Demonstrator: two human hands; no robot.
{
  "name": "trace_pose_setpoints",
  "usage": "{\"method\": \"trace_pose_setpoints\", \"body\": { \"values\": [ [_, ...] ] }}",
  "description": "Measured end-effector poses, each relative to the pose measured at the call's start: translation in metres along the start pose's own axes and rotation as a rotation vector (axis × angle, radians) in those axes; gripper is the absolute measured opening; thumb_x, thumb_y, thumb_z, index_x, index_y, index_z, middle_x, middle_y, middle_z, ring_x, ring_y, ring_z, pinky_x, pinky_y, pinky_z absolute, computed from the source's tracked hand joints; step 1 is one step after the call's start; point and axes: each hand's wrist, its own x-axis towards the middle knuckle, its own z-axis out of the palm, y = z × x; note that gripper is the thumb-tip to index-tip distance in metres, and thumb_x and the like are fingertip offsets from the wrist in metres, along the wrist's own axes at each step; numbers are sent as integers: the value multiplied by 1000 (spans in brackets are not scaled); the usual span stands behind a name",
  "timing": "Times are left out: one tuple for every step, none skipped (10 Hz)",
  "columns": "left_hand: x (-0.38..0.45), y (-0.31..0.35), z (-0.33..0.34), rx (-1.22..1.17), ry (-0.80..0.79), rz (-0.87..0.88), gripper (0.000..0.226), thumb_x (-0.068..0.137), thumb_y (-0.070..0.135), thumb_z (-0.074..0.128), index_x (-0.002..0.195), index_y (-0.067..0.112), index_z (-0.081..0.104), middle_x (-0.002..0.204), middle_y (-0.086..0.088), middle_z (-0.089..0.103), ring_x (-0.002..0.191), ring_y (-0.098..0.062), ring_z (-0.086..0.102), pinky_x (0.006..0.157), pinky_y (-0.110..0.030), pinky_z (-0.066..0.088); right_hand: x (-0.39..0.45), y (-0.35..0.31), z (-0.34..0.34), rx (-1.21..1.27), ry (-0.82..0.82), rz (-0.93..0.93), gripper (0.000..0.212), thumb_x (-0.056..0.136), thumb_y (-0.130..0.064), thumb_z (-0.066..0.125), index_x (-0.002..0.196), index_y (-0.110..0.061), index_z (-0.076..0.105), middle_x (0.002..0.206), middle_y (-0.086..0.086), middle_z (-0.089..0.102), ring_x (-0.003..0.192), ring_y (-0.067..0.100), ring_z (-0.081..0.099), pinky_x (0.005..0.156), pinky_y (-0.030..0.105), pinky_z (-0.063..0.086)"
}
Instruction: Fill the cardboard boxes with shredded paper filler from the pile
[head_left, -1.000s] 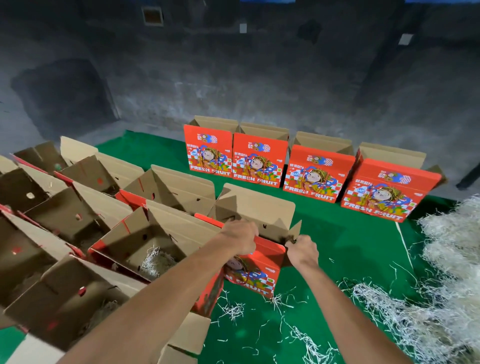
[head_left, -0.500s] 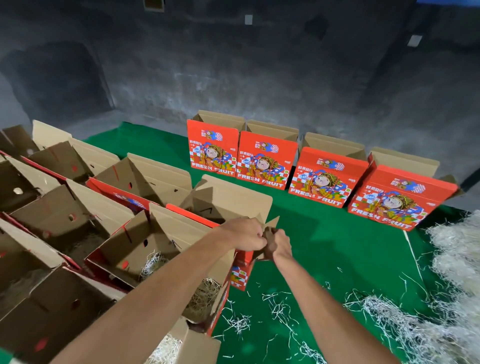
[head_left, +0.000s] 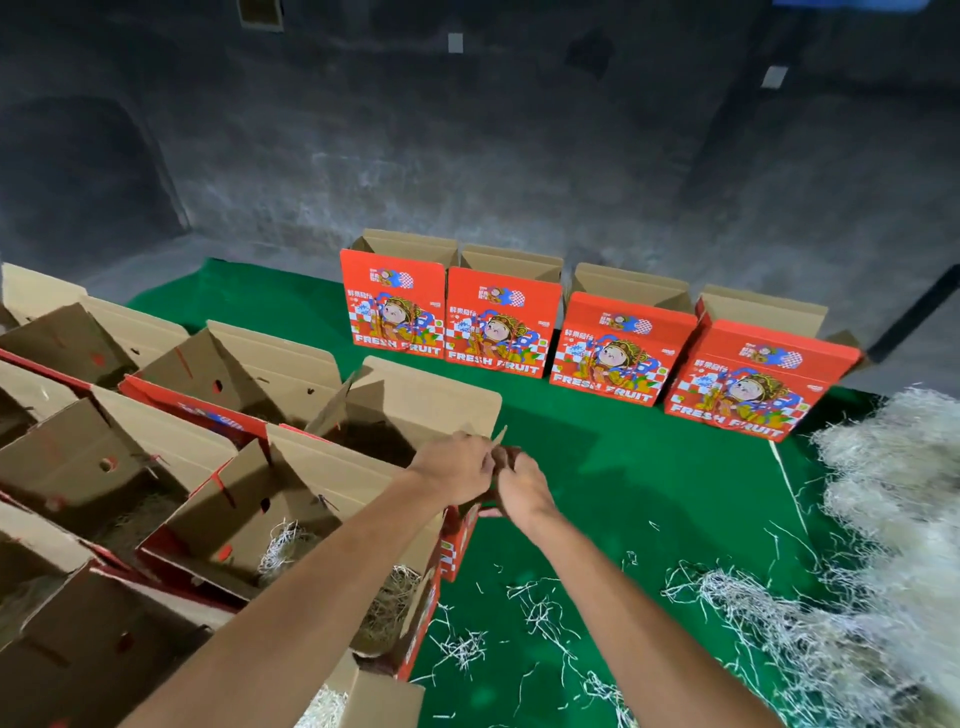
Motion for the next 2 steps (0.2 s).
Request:
{"method": "trace_pose_setpoints", "body": {
  "values": [
    [8, 23, -11, -36, 153, 30, 21, 97, 29, 43, 107, 21, 59, 103, -2, 67, 95, -23, 66, 80, -37, 53, -13, -10, -31, -27, 76, -115, 28, 103, -37, 36, 106, -23, 59, 102, 3, 67, 90, 19, 68, 76, 39, 60],
    [7, 66, -14, -55, 262, 80, 21, 91, 23, 52, 110, 21, 60, 106, 1, 65, 101, -22, 62, 90, -38, 51, -30, -10, -75, -90, 206, -274, 24, 101, -36, 39, 101, -28, 62, 94, -8, 66, 87, 11, 64, 75, 26, 51]
  ]
}}
